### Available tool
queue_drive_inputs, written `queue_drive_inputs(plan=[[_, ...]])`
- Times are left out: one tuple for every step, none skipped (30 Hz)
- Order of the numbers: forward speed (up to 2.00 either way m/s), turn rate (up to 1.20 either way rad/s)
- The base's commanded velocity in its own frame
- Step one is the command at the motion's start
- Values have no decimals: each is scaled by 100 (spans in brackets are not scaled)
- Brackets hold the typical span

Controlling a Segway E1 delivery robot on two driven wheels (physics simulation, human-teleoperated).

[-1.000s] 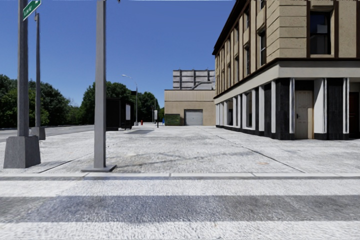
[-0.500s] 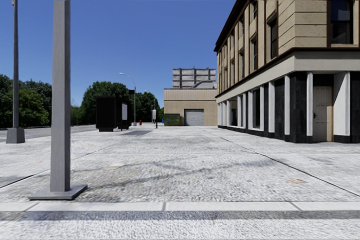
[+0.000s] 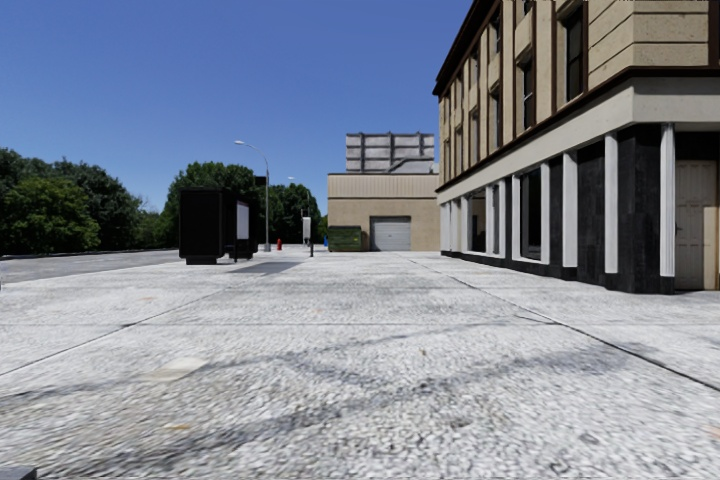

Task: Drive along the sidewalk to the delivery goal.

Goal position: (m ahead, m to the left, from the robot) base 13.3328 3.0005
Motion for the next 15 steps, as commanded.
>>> queue_drive_inputs(plan=[[124,0],[124,0],[124,0],[124,0],[124,0],[124,0],[124,0],[124,0],[124,0],[124,0],[125,0],[125,2],[125,6],[125,9],[126,11]])
